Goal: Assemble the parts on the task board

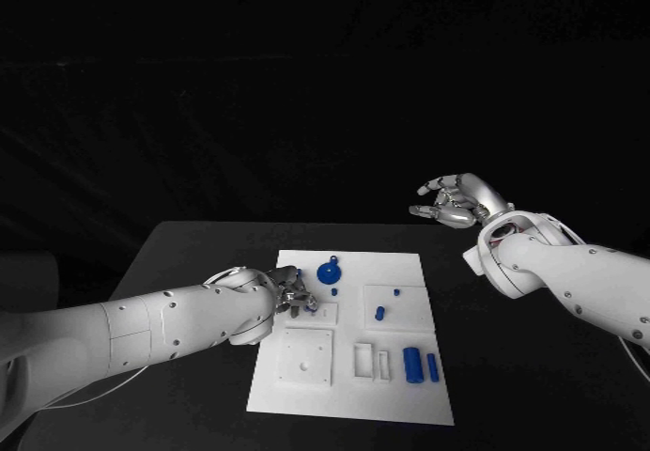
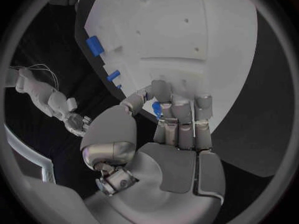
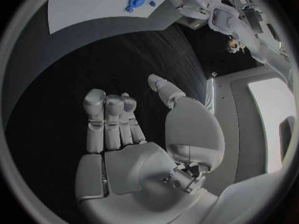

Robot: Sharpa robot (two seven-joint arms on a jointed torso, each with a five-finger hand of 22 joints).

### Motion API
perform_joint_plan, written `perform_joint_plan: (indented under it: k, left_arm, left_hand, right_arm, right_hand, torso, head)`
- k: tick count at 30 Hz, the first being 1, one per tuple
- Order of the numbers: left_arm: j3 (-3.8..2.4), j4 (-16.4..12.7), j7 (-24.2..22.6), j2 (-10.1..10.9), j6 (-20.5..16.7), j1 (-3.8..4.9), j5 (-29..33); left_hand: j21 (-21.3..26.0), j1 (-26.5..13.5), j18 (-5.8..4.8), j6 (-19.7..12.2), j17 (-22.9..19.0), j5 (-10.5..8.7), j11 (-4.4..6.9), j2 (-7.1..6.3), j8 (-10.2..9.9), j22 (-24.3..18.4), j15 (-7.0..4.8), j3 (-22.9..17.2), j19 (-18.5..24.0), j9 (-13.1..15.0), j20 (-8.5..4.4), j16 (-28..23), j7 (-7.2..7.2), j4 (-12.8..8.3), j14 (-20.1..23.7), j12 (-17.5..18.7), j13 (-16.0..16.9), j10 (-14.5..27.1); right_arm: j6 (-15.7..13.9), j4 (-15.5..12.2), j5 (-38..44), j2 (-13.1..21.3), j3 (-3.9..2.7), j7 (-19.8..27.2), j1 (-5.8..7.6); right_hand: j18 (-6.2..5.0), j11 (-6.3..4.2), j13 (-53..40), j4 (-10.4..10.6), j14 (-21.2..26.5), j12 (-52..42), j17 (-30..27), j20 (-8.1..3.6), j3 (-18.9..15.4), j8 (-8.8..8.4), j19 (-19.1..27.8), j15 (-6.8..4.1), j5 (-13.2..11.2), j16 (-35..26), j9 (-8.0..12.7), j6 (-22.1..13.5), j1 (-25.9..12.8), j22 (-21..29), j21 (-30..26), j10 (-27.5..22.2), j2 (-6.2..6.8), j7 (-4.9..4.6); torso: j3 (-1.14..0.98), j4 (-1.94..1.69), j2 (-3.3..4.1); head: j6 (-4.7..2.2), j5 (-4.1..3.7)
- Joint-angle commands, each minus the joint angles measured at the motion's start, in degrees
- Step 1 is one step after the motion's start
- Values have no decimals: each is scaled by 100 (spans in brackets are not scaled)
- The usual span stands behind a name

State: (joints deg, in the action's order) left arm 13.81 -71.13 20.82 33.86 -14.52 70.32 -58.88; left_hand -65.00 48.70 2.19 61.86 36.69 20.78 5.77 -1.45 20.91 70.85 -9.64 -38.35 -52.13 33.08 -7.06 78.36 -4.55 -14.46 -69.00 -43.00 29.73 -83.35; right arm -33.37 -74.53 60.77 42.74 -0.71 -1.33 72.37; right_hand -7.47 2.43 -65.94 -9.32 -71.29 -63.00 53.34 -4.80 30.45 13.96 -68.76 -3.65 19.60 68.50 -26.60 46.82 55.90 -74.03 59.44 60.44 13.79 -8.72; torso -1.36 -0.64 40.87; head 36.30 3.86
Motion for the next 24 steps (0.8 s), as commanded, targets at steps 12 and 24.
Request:
perform_joint_plan:
  k: [12,24]
  left_arm:
    - [-4,36,-47,-50,216,-28,-125]
    - [-5,57,-38,-52,274,-47,-160]
  left_hand:
    - [-42,12,93,978,-35,-54,87,43,-6,-21,-269,-26,-14,1715,-879,33,524,24,-180,-67,-4,116]
    - [-48,5,96,982,-46,-80,88,47,-11,-28,-270,-25,-12,1720,-879,39,525,31,-181,-79,-7,120]
  right_arm:
    - [35,8,0,-17,-4,22,4]
    - [46,15,0,-18,-4,19,4]
  right_hand:
    - [-753,-1,17,-5,-23,-24,-10,-4,-22,33,-2,-28,56,-20,-6,47,2,-8,-22,-43,-58,-25]
    - [-753,-1,22,-4,-24,-27,-11,-4,-25,34,-3,-29,71,-20,-6,48,3,-10,-24,-44,-59,-25]
  torso:
    - [3,-4,3]
    - [0,-3,0]
  head:
    - [11,-8]
    - [36,-11]
